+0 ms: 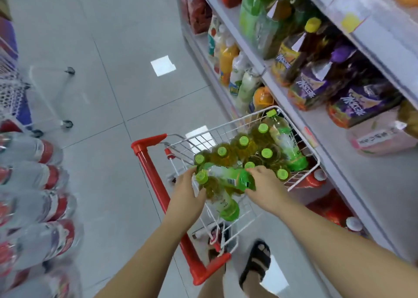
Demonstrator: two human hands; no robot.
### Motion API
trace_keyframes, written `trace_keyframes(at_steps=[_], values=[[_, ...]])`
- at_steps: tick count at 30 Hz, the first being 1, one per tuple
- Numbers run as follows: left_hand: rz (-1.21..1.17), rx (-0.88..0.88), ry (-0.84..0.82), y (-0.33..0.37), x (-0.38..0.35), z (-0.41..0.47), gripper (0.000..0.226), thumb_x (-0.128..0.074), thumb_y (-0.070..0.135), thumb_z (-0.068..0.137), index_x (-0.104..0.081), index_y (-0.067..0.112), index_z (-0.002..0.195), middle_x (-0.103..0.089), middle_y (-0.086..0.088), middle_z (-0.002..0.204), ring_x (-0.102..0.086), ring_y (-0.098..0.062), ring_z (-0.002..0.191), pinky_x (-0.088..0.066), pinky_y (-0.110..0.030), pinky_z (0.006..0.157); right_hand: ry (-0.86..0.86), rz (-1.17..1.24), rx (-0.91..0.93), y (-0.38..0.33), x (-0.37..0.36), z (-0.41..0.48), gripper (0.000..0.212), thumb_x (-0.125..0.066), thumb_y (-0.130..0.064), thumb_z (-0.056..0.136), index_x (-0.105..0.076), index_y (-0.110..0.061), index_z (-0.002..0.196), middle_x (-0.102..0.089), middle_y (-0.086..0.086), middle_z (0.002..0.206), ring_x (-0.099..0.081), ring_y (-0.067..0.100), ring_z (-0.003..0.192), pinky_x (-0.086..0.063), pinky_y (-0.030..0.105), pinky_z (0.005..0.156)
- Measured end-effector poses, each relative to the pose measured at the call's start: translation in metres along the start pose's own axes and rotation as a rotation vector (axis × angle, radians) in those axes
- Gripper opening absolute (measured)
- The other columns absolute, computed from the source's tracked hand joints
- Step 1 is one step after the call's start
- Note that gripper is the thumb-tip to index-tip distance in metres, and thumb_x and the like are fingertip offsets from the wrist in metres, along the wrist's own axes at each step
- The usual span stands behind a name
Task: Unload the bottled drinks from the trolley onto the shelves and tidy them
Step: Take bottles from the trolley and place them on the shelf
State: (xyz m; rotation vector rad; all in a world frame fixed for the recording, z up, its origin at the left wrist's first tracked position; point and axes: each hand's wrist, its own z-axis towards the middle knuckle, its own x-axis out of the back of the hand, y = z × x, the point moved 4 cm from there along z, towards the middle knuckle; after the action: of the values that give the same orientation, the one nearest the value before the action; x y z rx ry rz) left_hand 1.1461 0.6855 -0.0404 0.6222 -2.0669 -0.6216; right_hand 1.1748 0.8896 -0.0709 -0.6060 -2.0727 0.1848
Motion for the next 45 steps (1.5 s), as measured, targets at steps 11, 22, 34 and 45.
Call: trace_keyframes(at_steps=[11, 22, 34, 45], values=[[0.089, 0.123, 0.04, -0.018, -0.032, 0.05, 0.047, -0.058, 0.022, 0.09, -0.043, 0.025, 0.135, -0.062, -0.001, 0.116, -0.06, -0.015, 0.093, -0.043, -0.024, 0.074, -0.382, -0.352, 0.205, -0.015, -0.033, 0.104, 0.058, -0.047, -0.06, 0.086, -0.051, -0.016, 0.122, -0.059, 0.008, 0.121, -0.052, 0.029, 0.113, -0.036, 0.04, 0.099], [0.035, -0.215, 0.107, 0.038, -0.015, -0.014, 0.028, -0.065, 0.023, 0.085, -0.054, 0.034, 0.109, -0.051, 0.018, 0.104, -0.051, -0.003, 0.096, -0.042, -0.016, 0.081, -0.278, 0.103, 0.065, 0.005, 0.024, 0.032, 0.062, -0.067, -0.047, 0.078, -0.05, -0.015, 0.129, -0.061, 0.001, 0.121, -0.059, 0.022, 0.104, -0.05, 0.038, 0.087], [-0.394, -0.542, 0.037, 0.219, 0.067, -0.094, 0.032, -0.072, 0.019, 0.081, -0.06, 0.042, 0.099, -0.062, 0.018, 0.104, -0.059, 0.003, 0.098, -0.05, -0.023, 0.086, 0.412, 0.597, -0.096, 0.045, 0.151, -0.174, 0.059, -0.079, -0.023, 0.071, -0.049, -0.019, 0.122, -0.052, 0.002, 0.115, -0.051, 0.016, 0.108, -0.036, 0.015, 0.08], [-0.46, -1.016, -0.464, 0.347, 0.026, -0.181, 0.031, -0.066, 0.011, 0.084, -0.057, 0.037, 0.098, -0.062, 0.029, 0.084, -0.058, 0.005, 0.08, -0.048, -0.012, 0.073, 1.304, 0.816, -0.29, 0.057, 0.164, -0.334, 0.06, -0.079, -0.008, 0.064, -0.045, -0.039, 0.102, -0.055, 0.002, 0.105, -0.055, -0.004, 0.092, -0.04, 0.002, 0.072]])
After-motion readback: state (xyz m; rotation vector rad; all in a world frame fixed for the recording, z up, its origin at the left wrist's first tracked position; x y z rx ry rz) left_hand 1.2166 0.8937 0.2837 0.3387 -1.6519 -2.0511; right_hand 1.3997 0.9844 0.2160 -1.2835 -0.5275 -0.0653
